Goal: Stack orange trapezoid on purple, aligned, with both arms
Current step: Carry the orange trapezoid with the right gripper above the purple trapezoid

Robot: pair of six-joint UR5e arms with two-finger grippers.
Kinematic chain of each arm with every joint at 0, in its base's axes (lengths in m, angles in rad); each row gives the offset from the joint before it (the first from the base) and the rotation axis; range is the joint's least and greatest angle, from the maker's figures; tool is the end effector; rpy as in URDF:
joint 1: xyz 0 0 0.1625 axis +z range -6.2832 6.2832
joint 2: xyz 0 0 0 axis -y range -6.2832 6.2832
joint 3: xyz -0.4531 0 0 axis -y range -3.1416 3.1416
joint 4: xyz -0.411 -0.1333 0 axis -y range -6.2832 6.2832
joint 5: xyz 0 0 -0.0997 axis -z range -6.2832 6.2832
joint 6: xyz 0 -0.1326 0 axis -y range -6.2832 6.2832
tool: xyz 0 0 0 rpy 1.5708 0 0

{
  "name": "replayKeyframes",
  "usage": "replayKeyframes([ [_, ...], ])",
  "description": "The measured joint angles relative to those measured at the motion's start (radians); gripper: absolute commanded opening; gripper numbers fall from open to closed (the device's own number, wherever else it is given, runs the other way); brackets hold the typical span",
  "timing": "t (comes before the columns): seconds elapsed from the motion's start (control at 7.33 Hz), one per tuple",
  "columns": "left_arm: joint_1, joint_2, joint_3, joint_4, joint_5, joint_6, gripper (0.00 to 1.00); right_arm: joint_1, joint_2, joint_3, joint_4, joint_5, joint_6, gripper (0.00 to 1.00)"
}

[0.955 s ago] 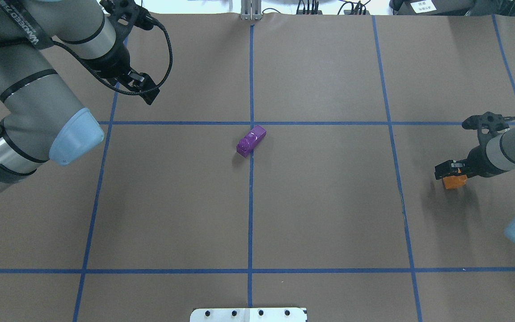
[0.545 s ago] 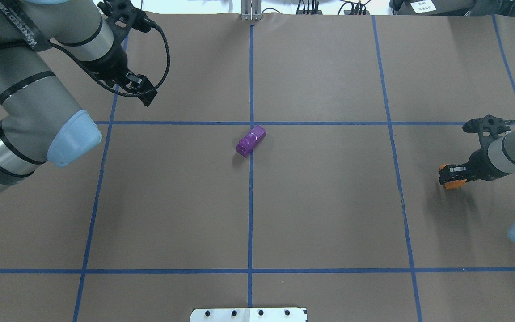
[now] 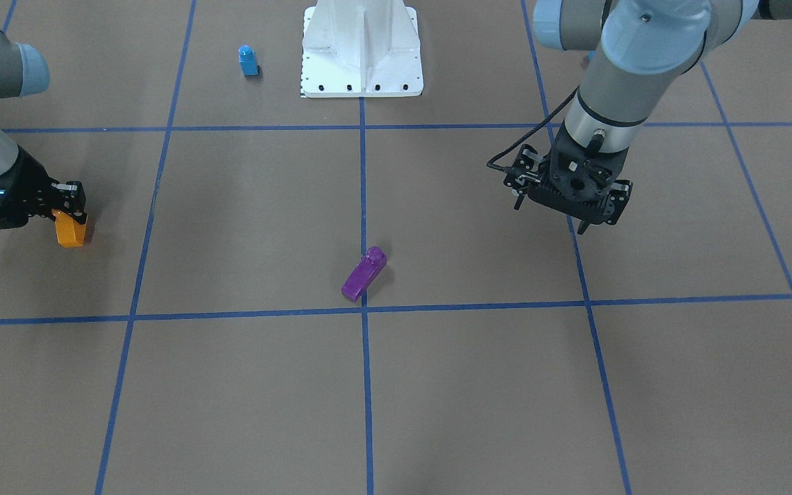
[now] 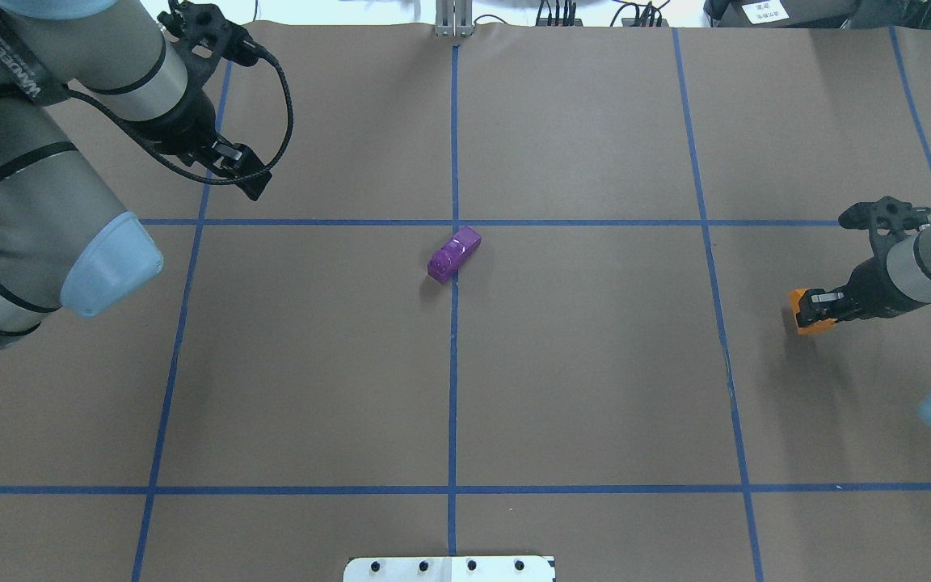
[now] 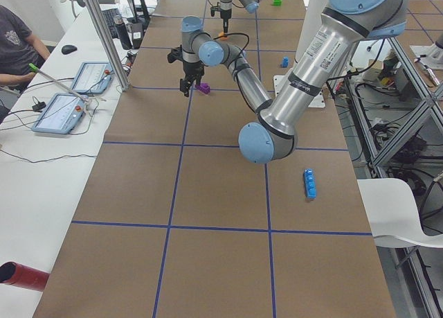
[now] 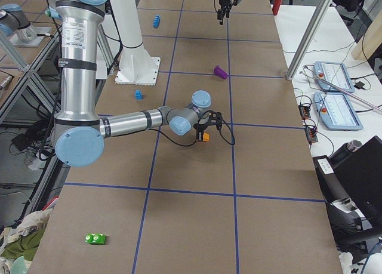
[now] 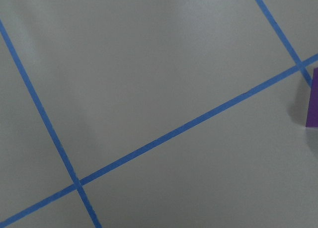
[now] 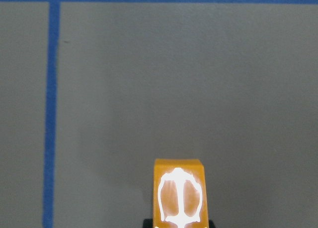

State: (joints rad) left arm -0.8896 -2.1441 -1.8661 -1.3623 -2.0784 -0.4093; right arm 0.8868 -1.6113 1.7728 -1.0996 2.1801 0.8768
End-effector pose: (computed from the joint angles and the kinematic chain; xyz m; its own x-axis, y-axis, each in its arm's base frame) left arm 0.3628 -0.5569 0.2598 0.6486 0.4731 -0.5963 -0.2609 0.8741 0.4097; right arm -0.2917 -0.4486 0.5779 0.6615 -0.0187 0.7497 0.0017 0.9997 0.0235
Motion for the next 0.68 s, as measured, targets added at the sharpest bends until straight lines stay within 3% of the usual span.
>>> replayKeyframes([
  [0.14, -0.005, 0.030, -0.024, 0.000, 0.000, 0.002, 1.00, 0.018, 0.069, 0.044, -0.123, 0.021, 0.002, 0.00],
  [0.41, -0.050, 0.098, -0.047, 0.001, -0.001, 0.056, 1.00, 0.023, 0.303, 0.087, -0.413, 0.035, 0.070, 0.00],
  [0.68, -0.157, 0.202, -0.040, 0.003, -0.006, 0.243, 1.00, -0.032, 0.556, 0.030, -0.565, 0.020, 0.240, 0.00],
])
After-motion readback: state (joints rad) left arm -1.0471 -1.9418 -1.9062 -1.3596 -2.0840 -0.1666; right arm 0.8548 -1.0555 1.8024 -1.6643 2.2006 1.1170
